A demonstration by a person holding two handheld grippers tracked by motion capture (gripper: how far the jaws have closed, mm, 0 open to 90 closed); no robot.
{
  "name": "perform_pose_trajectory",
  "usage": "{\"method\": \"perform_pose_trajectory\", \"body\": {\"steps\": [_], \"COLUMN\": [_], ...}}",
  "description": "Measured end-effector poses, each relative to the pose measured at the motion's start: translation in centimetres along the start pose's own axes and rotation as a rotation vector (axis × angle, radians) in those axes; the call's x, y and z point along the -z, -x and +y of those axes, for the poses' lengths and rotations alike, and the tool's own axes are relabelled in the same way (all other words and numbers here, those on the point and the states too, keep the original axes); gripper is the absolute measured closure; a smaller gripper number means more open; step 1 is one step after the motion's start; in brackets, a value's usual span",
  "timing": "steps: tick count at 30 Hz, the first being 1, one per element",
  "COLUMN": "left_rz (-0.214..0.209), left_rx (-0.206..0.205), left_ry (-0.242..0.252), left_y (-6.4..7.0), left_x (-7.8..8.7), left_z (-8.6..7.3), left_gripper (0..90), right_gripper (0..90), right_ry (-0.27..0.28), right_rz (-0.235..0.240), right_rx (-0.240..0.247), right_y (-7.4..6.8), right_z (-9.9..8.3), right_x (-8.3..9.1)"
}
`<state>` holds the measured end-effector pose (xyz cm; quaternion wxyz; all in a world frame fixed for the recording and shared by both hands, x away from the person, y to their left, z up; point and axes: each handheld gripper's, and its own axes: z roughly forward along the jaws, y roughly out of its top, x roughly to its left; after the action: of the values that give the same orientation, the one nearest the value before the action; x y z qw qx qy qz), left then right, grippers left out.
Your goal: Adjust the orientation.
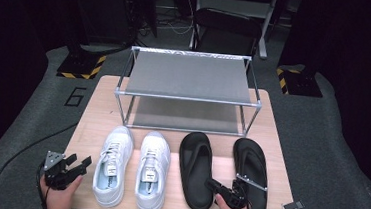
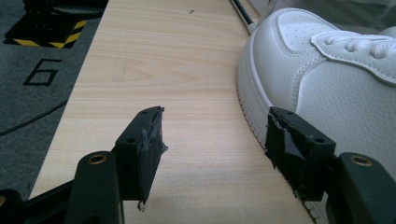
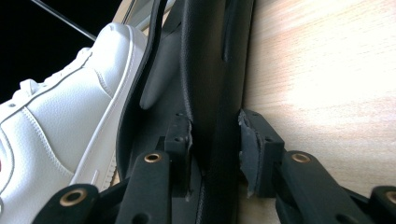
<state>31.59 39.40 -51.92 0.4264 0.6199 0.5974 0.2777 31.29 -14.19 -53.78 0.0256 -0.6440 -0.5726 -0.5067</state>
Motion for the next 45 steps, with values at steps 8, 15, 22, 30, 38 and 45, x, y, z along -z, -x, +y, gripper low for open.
{"method": "perform_pose_trajectory", "body": {"steps": [8,15,22,30,38,45], "left_rz": [0.001,0.001,0.001,0.001,0.001,0.003], "left_rx": [0.003,0.005,0.007,0.003,0.002,0.006], "left_ry": [0.004,0.008,0.009,0.007,0.007,0.006], "left_y": [0.03,-0.02,-0.03,-0.01,-0.01,-0.03], "left_x": [0.00,0.00,0.02,0.00,-0.01,0.04], "left_z": [0.02,0.04,0.02,0.03,0.04,0.04], "left_gripper": [36.7,36.7,36.8,36.9,36.9,36.9], "right_gripper": [66.3,66.1,65.6,65.2,65.3,65.3], "right_ry": [0.016,0.007,-0.007,-0.031,-0.019,-0.007], "right_rz": [0.008,0.009,0.010,0.005,0.009,0.007], "right_rx": [-0.014,-0.011,0.017,-0.005,-0.009,-0.005], "right_y": [0.24,0.15,0.13,0.29,0.06,-0.01], "right_z": [0.13,0.15,0.24,0.42,0.17,0.07], "right_x": [0.25,0.28,0.10,0.09,-0.02,0.05]}}
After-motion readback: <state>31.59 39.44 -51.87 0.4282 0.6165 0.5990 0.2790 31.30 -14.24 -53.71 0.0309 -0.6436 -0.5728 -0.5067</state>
